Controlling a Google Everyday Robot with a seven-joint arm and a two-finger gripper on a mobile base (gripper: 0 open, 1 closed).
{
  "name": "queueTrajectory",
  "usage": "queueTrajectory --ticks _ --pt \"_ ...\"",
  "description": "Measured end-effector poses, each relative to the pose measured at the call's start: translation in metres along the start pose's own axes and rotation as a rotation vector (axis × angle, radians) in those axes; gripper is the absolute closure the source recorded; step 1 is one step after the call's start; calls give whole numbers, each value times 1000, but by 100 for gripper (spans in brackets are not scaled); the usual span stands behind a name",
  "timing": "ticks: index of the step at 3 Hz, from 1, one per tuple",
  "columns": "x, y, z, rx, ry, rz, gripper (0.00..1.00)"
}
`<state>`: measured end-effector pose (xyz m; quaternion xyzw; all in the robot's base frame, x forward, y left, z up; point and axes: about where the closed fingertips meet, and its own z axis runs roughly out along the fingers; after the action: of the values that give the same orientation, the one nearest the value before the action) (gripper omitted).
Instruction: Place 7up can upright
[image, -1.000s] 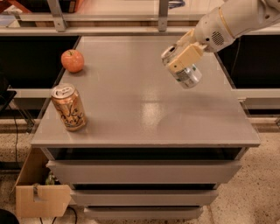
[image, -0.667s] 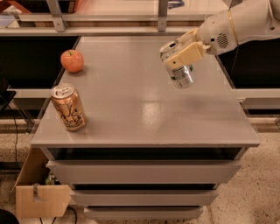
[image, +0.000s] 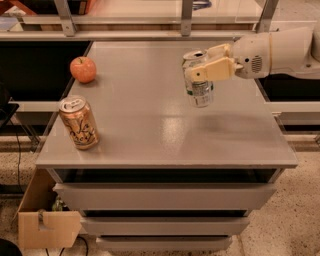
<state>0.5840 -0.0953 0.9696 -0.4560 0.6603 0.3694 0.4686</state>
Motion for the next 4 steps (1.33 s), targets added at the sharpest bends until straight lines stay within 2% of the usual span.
queueTrajectory --ticks 1,2,4 --pt "11 4 2 3 -89 51 100" --pt "21 6 6 19 -143 76 100" --pt "40 12 13 87 -193 55 100"
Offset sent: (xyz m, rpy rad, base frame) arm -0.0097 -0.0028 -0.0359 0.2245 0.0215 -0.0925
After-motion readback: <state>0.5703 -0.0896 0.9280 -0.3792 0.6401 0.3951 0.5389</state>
